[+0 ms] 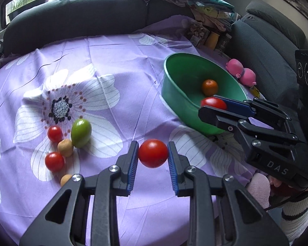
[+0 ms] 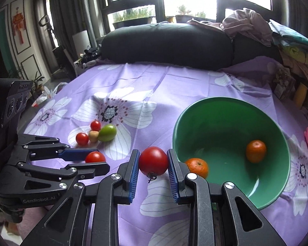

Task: Organize fruits
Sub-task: 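Carry both tomatoes over the green bowl and open both grippers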

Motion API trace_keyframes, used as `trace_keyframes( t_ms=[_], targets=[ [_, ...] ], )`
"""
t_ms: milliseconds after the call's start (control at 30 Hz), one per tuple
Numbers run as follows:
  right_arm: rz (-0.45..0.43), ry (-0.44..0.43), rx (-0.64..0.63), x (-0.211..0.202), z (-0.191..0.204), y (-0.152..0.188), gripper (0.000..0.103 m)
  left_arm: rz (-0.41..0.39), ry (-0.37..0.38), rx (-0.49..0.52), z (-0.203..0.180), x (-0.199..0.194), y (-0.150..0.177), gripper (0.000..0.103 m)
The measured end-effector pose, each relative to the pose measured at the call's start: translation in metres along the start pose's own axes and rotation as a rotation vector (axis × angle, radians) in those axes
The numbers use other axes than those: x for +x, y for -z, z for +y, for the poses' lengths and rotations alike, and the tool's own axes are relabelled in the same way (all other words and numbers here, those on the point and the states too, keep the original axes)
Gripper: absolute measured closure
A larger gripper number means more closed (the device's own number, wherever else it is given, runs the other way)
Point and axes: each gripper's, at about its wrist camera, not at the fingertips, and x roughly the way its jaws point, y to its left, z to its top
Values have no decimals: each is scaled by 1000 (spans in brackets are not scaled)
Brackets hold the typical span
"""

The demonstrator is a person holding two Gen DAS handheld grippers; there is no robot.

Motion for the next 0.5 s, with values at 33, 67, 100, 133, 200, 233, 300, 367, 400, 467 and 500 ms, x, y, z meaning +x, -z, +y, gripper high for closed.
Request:
trace_keyframes(
  t_ms=[33,67,100,133,200,233,300,367,400,467,500],
  targets=[
    [-8,5,10,-3,-4,0,74,-1,3,9,-3,2,-4,75],
    [-16,11,17,-6,-8,0,74,-2,10,18,-7,5,-9,75],
    [-22,21,24,-9,-12,-1,74,-6,14,28,-10,6,-14,75],
    [-28,29,32,-11,-16,-1,74,-9,18,37,-14,8,-19,75],
    [-40,42,47,-16,-24,-1,74,-13,28,58,-22,12,-27,75],
    [-45,52,54,-18,-28,-1,74,-16,29,67,-25,15,-31,75],
    [-55,68,68,-22,-36,-1,74,-19,36,83,-32,21,-38,75],
    [-60,83,87,-24,-45,-1,74,-17,49,96,-40,26,-45,75],
    [-60,89,94,-24,-49,0,74,-17,54,106,-43,29,-49,75],
    [-60,102,108,-24,-55,1,74,-12,61,119,-50,36,-55,75],
    [-58,106,113,-24,-59,1,74,-10,67,121,-53,40,-57,75]
  ],
)
